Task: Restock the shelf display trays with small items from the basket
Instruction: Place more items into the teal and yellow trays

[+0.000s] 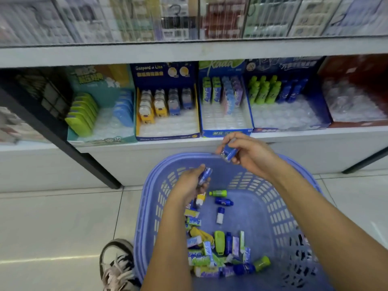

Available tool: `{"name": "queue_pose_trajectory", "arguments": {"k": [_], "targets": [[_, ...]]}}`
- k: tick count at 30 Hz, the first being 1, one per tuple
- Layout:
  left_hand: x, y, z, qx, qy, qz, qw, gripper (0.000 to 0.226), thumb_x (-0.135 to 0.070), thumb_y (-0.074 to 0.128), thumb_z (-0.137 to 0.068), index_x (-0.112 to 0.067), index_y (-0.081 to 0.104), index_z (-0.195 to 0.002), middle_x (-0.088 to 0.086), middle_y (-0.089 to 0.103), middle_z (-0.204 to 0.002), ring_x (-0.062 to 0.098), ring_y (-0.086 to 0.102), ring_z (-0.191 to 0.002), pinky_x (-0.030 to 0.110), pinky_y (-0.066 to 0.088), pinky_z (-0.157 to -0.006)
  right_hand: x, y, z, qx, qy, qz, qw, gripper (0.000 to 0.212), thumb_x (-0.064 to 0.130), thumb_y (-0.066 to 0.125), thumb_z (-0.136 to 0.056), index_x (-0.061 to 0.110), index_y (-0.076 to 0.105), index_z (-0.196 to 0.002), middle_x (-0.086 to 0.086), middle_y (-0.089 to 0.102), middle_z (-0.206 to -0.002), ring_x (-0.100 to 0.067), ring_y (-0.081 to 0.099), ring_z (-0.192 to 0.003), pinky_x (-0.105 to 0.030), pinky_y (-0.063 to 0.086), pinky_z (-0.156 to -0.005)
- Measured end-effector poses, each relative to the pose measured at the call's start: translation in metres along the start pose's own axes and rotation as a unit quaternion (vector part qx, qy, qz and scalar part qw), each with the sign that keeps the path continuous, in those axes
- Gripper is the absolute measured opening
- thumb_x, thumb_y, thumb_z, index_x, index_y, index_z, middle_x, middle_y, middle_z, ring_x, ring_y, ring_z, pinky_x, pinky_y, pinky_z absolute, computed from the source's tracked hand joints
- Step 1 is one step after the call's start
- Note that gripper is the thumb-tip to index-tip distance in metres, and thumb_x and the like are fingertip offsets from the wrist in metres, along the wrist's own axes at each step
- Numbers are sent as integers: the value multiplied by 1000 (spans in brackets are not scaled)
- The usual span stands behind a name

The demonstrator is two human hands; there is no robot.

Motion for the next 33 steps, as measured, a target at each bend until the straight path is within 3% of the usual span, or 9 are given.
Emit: {"name": "queue_pose_trajectory", "arguments": {"k": [3,6,8,10,12,15,19,27,33], "targets": [[-56,-9,19,1,100,-19,995,13,-27,65,-88,-18,68,-79,-4,60,-64,11,45,-52,19,38,-45,41,21,-8,-16,-71,45,996,19,-3,40,-93,13,51,-94,-11,72,-85,-16,53,-62,-19,39,-52],[-103,-31,44,-36,195,10,980,17,-23,76,-76,-14,62,-73,6,58,-68,16,48,-61,26,41,-57,81,36,-20,-64,-140,220,963,13,4,50,-94,15,48,-99,-1,62,-86,-17,58,-68,-26,46,-66],[-124,-45,59,-59,234,18,970,20,-22,77,-75,-21,61,-63,-3,56,-58,9,44,-52,19,40,-54,108,46,-30,-99,-189,343,915,16,12,59,-91,18,52,-104,6,54,-87,-21,61,-78,-32,48,-75],[-131,-55,68,-65,237,51,968,23,-19,74,-79,-22,63,-59,-9,53,-54,7,40,-49,17,37,-51,127,63,-42,-112,-233,465,847,23,17,61,-89,21,58,-111,7,54,-96,-20,57,-88,-23,41,-76],[-130,-61,70,-66,220,95,969,13,-19,71,-82,-20,63,-72,-5,53,-61,9,44,-55,21,39,-53,130,78,-63,-106,-238,573,777,32,15,54,-92,20,56,-124,-5,54,-115,-19,52,-99,-18,34,-76],[-129,-60,69,-41,203,140,968,13,-17,60,-91,-8,61,-99,4,68,-83,12,67,-73,20,52,-60,120,85,-91,-102,-205,652,723,36,14,53,-93,16,48,-129,-11,55,-124,-23,54,-103,-25,39,-80],[-130,-55,66,-30,209,142,967,15,-14,54,-95,-3,52,-106,9,68,-92,17,71,-81,23,55,-63,114,82,-107,-95,-183,683,701,29,15,62,-88,16,54,-116,-10,63,-106,-22,56,-91,-26,40,-70],[-137,-54,62,-69,237,-5,969,25,-17,68,-86,-6,60,-107,7,70,-89,-2,61,-59,12,46,-56,114,83,-114,-100,-216,699,674,26,12,67,-84,14,65,-110,-8,54,-115,-24,54,-101,-22,36,-80],[-149,-57,72,-91,275,-34,956,25,-15,61,-91,-14,64,-116,-5,68,-91,1,60,-77,11,48,-63,122,87,-110,-97,-208,710,666,23,16,62,-88,12,69,-109,-9,52,-120,-26,50,-112,-26,37,-88]]}}
Point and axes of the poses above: each hand's wrist, its own z-axis away from the middle knuckle, its own y-axis out of the palm, x = y × z, the point moved 10 cm from there along -z, towards the middle knuckle
